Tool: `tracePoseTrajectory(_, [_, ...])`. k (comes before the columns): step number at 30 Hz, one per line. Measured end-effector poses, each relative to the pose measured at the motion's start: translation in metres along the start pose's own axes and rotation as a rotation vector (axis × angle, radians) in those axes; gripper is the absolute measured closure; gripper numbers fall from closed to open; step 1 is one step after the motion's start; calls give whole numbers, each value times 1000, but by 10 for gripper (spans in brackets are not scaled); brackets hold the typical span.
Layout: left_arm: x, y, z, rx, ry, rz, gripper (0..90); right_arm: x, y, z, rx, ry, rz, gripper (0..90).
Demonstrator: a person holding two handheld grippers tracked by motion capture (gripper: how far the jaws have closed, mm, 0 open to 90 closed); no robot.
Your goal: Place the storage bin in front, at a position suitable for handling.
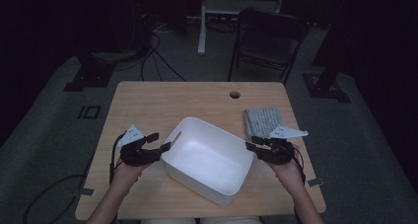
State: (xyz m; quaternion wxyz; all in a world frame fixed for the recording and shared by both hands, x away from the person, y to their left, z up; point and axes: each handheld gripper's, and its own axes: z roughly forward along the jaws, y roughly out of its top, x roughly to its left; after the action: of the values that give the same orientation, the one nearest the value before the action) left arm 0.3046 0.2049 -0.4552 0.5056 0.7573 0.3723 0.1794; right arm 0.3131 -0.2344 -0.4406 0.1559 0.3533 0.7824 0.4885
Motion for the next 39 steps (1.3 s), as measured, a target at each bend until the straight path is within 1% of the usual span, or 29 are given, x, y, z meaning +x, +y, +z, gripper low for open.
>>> tracePoseTrajectory(1, [-1, -1, 1, 6, -3, 7, 467, 0, -1, 0, 3, -10, -4, 633])
tracePoseTrajectory(2, [-4, -1, 1, 10, -18, 27, 516, -1, -2, 2, 11, -8, -2, 686])
tracePoseTrajectory(3, [-4, -1, 1, 10, -18, 27, 520, -1, -2, 2, 11, -8, -2, 686])
tracePoseTrajectory(4, [-6, -1, 1, 12, -4, 38, 520, -1, -2, 2, 13, -12, -1, 707])
tracePoseTrajectory(5, [-7, 0, 1, 23, -11, 43, 543, -2, -2, 3, 17, -6, -1, 718])
tracePoseTrajectory(6, [-8, 0, 1, 21, -1, 51, 563, -2, -2, 3, 17, -1, 0, 736])
tracePoseTrajectory(7, [-9, 0, 1, 26, -1, 56, 600, -1, -2, 3, 16, -1, -2, 759])
tracePoseTrajectory(8, [-10, 1, 1, 41, -4, 68, 625, -1, -1, 4, 18, -4, -10, 762])
tracePoseTrajectory(9, [-12, 0, 1, 41, 12, 84, 627, 0, -1, 4, 17, -9, -16, 777])
tracePoseTrajectory(10, [-14, 1, 1, 47, 14, 93, 649, -1, 0, 5, 17, -1, -14, 812])
tracePoseTrajectory(11, [-15, 1, 1, 51, 20, 100, 665, -1, 1, 5, 21, 1, -13, 818])
tracePoseTrajectory(12, [-17, 0, 0, 42, 39, 102, 666, -1, 2, 6, 18, 2, -17, 833])
tracePoseTrajectory(13, [-17, -1, 0, 35, 40, 94, 671, -2, 3, 7, 25, 8, -19, 856])
tracePoseTrajectory(15, [-17, -2, -2, 28, 37, 62, 671, -3, 4, 9, 25, 4, -29, 858])
tracePoseTrajectory(16, [-18, -2, -3, 23, 42, 56, 674, -4, 5, 11, 27, 7, -29, 859])
tracePoseTrajectory(20, [-22, -4, -7, 12, 62, 59, 672, -11, 10, 18, 26, 19, -31, 856])
tracePoseTrajectory(22, [-23, -3, -12, -5, 75, 70, 722, -13, 12, 22, 23, 23, -27, 852])
tracePoseTrajectory(23, [-24, -3, -14, -8, 70, 71, 727, -14, 13, 23, 23, 12, -33, 851])
tracePoseTrajectory(25, [-24, -4, -16, -2, 62, 57, 733, -17, 15, 25, 22, 17, -24, 849])
tracePoseTrajectory(27, [-25, -3, -16, 2, 63, 55, 741, -18, 15, 27, 17, 14, -26, 849])
tracePoseTrajectory(28, [-26, -3, -17, 5, 71, 60, 741, -18, 16, 28, 18, 13, -29, 848])
tracePoseTrajectory(29, [-26, -3, -16, 5, 69, 57, 739, -19, 17, 29, 17, 10, -33, 847])
tracePoseTrajectory(32, [-26, -4, -17, 3, 65, 42, 734, -22, 19, 33, 16, 21, -21, 846])
tracePoseTrajectory(35, [-28, -4, -18, 6, 75, 39, 732, -26, 21, 37, 10, 39, -17, 845])
tracePoseTrajectory(39, [-31, -3, -20, 19, 89, 48, 726, -29, 24, 41, 11, 45, -19, 841])
